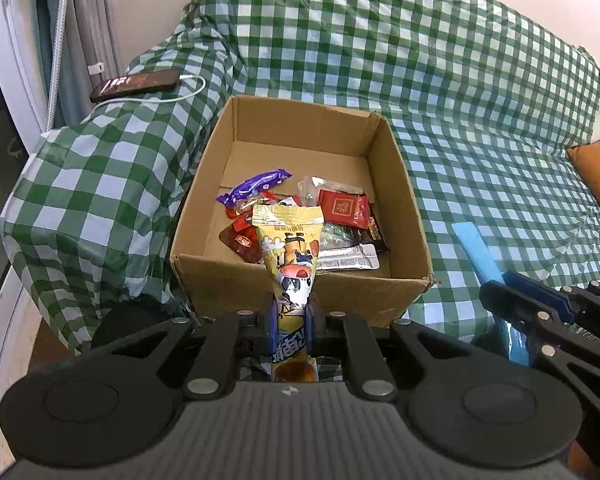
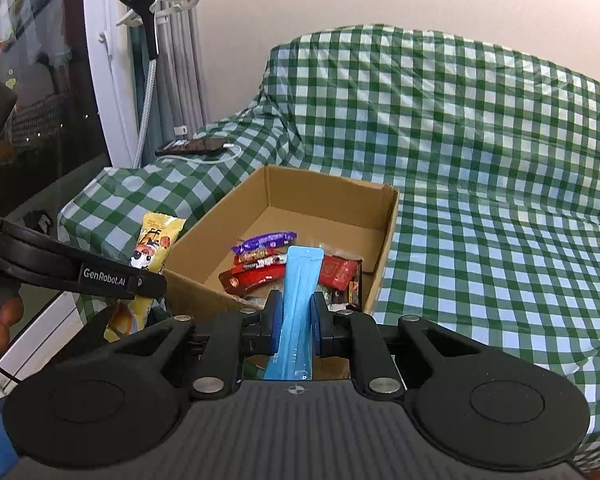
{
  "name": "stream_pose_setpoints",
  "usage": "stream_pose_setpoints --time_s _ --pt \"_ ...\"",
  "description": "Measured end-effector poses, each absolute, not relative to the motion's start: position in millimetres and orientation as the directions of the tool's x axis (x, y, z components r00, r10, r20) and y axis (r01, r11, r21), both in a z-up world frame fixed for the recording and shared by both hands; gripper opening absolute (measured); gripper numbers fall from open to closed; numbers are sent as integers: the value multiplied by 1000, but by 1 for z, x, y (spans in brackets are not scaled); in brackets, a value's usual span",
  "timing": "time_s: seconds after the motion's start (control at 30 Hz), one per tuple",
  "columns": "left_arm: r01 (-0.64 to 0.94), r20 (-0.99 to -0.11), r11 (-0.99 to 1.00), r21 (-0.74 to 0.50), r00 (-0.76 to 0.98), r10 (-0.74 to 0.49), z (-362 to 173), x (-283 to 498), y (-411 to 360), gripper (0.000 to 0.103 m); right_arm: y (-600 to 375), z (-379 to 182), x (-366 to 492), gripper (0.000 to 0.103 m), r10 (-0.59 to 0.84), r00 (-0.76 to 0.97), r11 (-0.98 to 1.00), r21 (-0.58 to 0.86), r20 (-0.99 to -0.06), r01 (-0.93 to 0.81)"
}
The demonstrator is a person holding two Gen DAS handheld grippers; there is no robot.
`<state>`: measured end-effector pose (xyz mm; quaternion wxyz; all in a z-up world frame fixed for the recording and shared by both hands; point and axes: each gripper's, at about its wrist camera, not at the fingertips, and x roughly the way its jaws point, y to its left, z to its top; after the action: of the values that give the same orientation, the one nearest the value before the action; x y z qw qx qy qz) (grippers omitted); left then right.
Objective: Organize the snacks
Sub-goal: 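Carry the yellow pouch and blue stick with both tools over the box, then lower both tools into the box and open them to drop the items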
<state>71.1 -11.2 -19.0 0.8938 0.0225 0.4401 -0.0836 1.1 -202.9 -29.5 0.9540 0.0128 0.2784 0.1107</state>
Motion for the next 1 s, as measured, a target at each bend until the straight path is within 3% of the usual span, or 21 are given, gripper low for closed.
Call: stream_pose_setpoints --time_s 1.0 --pt "151 -847 988 -28 522 -103 -64 268 -13 14 -212 -60 202 17 229 753 973 132 -617 -188"
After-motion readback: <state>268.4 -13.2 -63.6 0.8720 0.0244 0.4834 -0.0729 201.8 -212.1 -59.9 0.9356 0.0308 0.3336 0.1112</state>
